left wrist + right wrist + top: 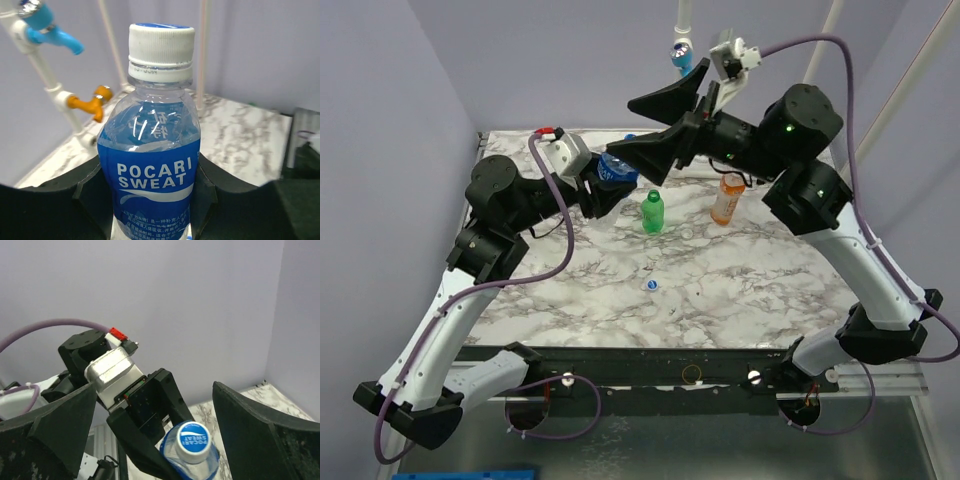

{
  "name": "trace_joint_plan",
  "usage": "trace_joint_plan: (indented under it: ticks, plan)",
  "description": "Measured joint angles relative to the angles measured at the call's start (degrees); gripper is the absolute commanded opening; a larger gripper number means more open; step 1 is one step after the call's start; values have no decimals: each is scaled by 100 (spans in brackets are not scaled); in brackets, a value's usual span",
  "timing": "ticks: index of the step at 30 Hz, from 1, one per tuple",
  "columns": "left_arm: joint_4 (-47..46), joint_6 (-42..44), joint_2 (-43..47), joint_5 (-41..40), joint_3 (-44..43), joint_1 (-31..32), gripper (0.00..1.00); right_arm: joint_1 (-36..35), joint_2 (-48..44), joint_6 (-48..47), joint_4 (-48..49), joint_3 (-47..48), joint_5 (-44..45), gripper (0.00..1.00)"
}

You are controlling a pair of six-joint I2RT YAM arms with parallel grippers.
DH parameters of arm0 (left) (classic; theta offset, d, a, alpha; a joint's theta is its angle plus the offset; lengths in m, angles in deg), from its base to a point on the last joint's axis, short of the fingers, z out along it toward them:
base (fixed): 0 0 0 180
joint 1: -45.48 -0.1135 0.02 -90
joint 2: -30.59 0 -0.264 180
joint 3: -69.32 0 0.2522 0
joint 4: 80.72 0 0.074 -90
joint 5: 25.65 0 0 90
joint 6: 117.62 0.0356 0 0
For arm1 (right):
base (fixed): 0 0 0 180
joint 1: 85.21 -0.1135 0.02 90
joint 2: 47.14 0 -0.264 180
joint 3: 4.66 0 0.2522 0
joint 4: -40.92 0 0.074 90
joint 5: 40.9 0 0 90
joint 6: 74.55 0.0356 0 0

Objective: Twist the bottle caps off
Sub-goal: Unscrew the bottle cap from the plastic bottle.

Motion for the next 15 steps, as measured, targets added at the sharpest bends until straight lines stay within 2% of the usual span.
trace_joint_plan:
  ticks: [5, 11, 15]
  plan:
    - [-243, 918, 59, -940, 413, 199, 0, -431, 76, -492, -295, -177, 1231, 95]
    - [-450, 1119, 72, -1261, 444, 262, 0, -428, -24, -640, -245, -767, 2164, 82]
    - [-542, 1110, 79, -1360, 444, 260, 0, -431, -28, -616, -111, -868, 2514, 70]
